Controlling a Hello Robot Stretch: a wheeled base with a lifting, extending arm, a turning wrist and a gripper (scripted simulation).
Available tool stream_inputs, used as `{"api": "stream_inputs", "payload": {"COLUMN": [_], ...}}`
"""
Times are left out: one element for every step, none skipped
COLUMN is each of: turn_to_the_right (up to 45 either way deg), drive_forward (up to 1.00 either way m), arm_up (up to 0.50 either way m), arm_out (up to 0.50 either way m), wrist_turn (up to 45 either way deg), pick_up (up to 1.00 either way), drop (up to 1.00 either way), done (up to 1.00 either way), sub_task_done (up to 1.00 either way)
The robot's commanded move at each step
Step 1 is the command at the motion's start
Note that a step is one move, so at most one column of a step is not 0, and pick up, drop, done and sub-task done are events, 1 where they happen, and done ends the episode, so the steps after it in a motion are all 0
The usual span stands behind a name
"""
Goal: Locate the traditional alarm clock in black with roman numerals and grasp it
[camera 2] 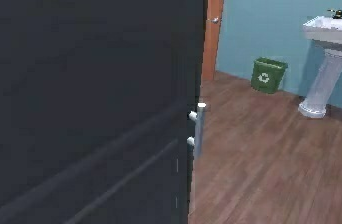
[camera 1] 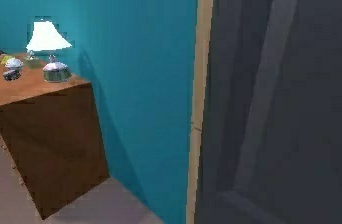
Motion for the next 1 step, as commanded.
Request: {"api": "stream_inputs", "payload": {"turn_to_the_right": [-45.0], "drive_forward": [0.00], "arm_up": [0.00], "arm_out": [0.00], "wrist_turn": [0.0], "pick_up": [0.00], "drop": [0.00], "done": [0.00], "sub_task_done": [0.00]}}
